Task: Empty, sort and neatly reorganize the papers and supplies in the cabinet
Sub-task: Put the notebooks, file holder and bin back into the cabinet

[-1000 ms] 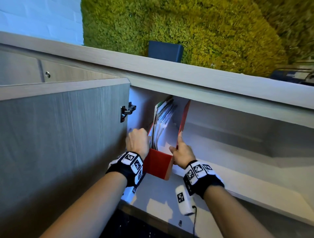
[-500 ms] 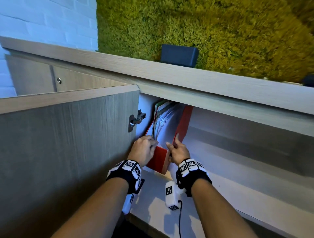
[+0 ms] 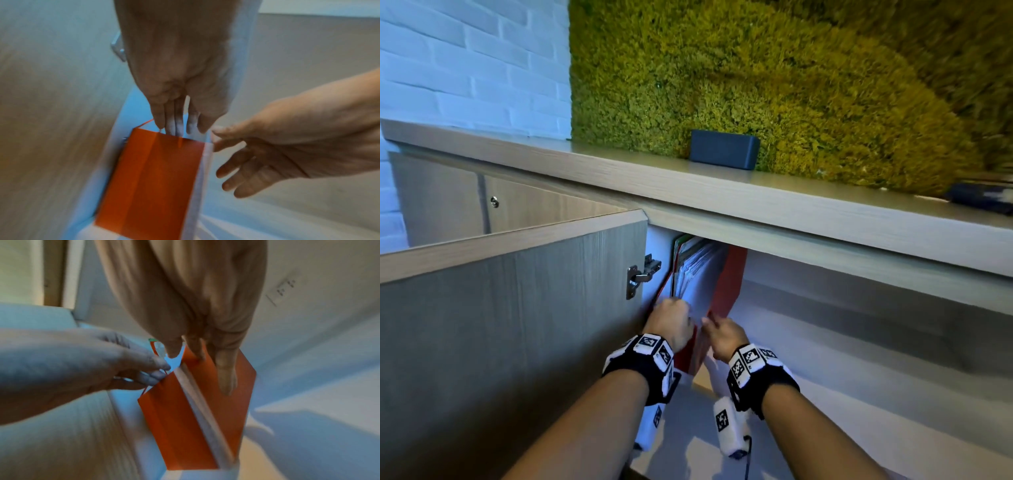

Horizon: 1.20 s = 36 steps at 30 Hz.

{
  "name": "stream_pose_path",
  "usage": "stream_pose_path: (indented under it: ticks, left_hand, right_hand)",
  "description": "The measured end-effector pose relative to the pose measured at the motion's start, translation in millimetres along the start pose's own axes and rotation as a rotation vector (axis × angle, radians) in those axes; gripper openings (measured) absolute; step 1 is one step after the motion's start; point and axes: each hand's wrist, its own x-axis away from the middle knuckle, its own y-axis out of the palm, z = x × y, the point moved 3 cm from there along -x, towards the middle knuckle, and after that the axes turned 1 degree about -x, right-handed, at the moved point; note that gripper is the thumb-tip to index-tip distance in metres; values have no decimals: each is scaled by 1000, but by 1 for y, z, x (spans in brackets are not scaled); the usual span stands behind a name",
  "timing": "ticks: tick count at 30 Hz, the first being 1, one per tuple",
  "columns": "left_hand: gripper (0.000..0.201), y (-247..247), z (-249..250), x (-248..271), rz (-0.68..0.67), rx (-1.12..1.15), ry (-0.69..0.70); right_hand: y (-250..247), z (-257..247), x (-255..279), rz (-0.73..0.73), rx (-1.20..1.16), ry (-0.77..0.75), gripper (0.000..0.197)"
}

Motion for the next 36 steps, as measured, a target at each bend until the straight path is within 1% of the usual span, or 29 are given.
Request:
stream_pose_path:
  ticks: [2, 5, 8, 10, 12, 13, 14, 16, 18, 21, 23, 26, 28, 29, 30, 32, 33, 35, 36]
  left_hand:
    - [23, -9, 30, 9, 13, -17, 74]
    - [27, -28, 77, 23, 28, -31, 188]
    - [24, -62, 130, 45, 98, 38, 322]
    - [22, -90, 166, 61, 170, 108, 428]
    - [25, -119, 202, 76, 251, 172, 528]
    - [26, -133, 223, 83, 288, 215, 569]
    - [25, -146, 239, 85, 313, 263, 581]
    - [21, -167, 273, 86, 293, 377, 573]
    - [18, -180, 308, 79, 202, 478, 562]
    - [29, -194, 356, 64, 63, 542, 570]
    - [30, -200, 382, 54, 41, 496, 585]
    - [23, -203, 414, 35, 63, 384, 568]
    - [20, -199, 432, 21, 59, 346, 560]
    - [23, -196, 443, 14, 53, 338, 562]
    - [31, -193, 453, 9, 43, 324, 564]
    - [51, -188, 480, -3, 57, 279, 594]
    - [54, -188, 489, -6, 80, 243, 616]
    - [48, -188, 507, -10, 110, 158, 671]
    - [44, -186, 517, -13, 94, 116, 695]
  right_hand:
    - [-32, -6, 25, 21, 103, -24, 43]
    - [-82, -9, 59, 51, 148, -54, 34]
    - [-141, -8, 110, 81, 67, -36, 25]
    - [-183, -11, 148, 153, 31, -50, 24]
    - [-226, -11, 187, 239, -12, -55, 19]
    - [-250, -9, 207, 278, -36, -54, 18]
    - [-269, -7, 219, 310, -39, -60, 19]
    - [-310, -1, 242, 403, 12, -42, 22]
    - [-349, 11, 263, 486, 93, 2, 23]
    - [-403, 31, 291, 636, 251, 86, 23]
    - [-431, 45, 304, 711, 308, 150, 24]
    - [-460, 59, 307, 752, 367, 231, 22]
    - [-476, 65, 302, 772, 420, 256, 19]
    - [-485, 68, 299, 776, 452, 268, 20]
    - [-493, 71, 294, 778, 481, 292, 22]
    - [-517, 84, 282, 808, 544, 347, 31]
    - [-525, 89, 277, 817, 571, 376, 37]
    - [-537, 101, 269, 827, 598, 457, 47]
    - [-543, 108, 265, 833, 592, 505, 51]
